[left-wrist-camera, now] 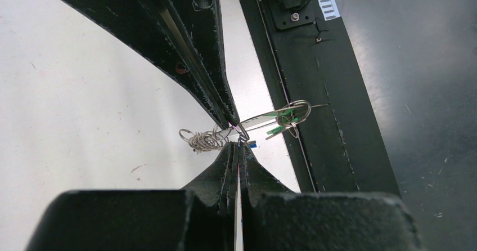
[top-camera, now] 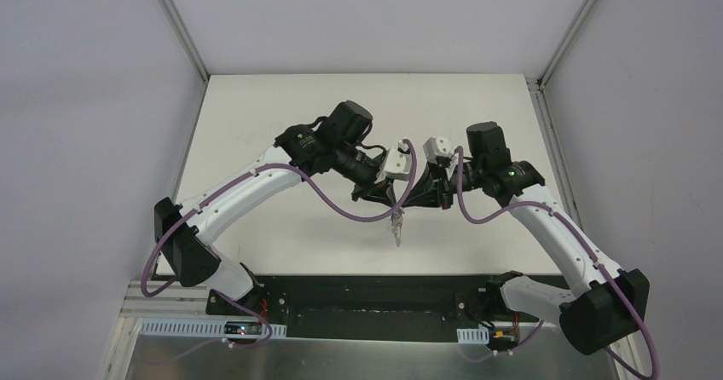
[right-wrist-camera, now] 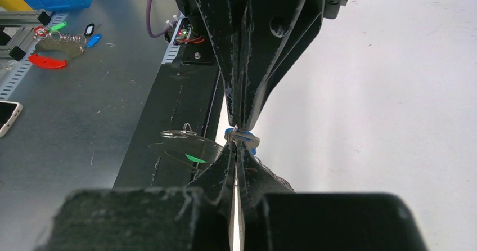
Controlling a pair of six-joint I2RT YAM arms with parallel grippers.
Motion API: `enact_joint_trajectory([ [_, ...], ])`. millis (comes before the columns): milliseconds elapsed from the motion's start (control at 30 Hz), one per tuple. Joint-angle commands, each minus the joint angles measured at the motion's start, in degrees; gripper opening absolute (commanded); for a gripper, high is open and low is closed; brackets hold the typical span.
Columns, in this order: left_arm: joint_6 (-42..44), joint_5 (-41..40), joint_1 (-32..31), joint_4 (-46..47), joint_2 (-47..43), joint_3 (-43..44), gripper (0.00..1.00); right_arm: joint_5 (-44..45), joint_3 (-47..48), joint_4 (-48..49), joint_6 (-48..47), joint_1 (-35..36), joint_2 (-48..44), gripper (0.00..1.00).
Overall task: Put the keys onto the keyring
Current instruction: Insert the key onto the keyring.
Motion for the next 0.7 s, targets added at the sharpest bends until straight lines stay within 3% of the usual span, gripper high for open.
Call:
enact_joint_trajectory([
  [0,0.82,2.92,0.32,-0.15,-2.08,0.36,0.0,-2.49,-0.2,3.71,1.91,-0.64,-0.09,0.0],
  [667,1.11,2.2,0.36,-0.02,-2.41,-0.02,0.0,-3.21,-1.38,10.13,10.1,-2.23,0.09,0.0],
])
